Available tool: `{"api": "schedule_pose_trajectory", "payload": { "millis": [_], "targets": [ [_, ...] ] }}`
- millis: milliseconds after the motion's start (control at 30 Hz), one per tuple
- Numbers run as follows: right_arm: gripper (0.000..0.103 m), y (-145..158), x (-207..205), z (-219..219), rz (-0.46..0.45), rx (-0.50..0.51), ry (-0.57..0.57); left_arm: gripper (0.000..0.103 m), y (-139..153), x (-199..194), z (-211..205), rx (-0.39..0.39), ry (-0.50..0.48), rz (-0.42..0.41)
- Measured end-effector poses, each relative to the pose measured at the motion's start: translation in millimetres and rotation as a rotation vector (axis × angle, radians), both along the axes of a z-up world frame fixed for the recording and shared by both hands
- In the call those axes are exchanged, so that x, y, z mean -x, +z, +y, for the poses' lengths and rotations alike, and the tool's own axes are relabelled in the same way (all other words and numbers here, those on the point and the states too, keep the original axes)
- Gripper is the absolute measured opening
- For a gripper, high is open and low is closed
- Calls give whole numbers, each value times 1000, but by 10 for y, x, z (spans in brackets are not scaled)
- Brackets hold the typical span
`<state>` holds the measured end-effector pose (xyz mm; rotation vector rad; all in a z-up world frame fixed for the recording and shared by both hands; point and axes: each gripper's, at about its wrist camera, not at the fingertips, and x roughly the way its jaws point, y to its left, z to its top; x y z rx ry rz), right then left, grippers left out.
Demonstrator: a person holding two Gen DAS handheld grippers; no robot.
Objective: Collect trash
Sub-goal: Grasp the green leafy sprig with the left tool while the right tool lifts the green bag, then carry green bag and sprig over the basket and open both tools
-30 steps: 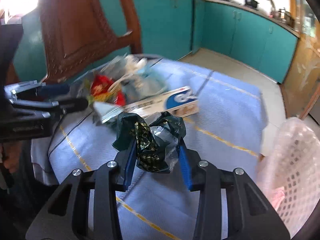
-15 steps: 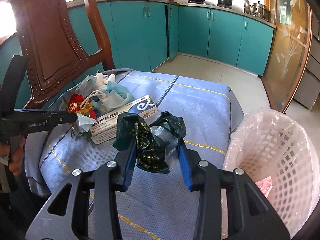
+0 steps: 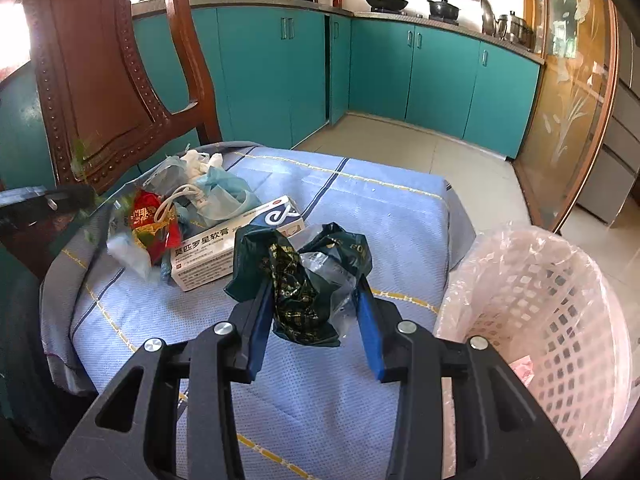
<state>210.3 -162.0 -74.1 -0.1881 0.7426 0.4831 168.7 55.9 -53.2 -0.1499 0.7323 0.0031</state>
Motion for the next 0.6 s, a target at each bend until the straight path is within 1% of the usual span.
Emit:
{"api": "schedule_pose_trajectory", "payload": {
  "millis": [100,233,267,300,333,433,600],
  "targets": [
    [40,31,19,-7,-17,3,-2,8,130,70,-92,-37,-2,-36],
    [40,54,30,-42,-27,-5,-10,8,293,164,-133,-9,-24,-92],
    [40,52,30,-45,-27,-5,-13,8,327,175,-160,-23,-30,-106],
    [40,49,27,-49,-28,-4,-18,8,334,160,-194,-47,-34,-104],
    [40,51,26,-55,-29,-4,-21,8,326,153,-211,-55,-35,-101],
    [40,74,34,-71,-39,-12,-30,8,273,114,-252,-31,-45,-82],
    [40,100,61,-147,-69,3,-56,8,250,104,-421,-58,-70,-83]
  ]
}}
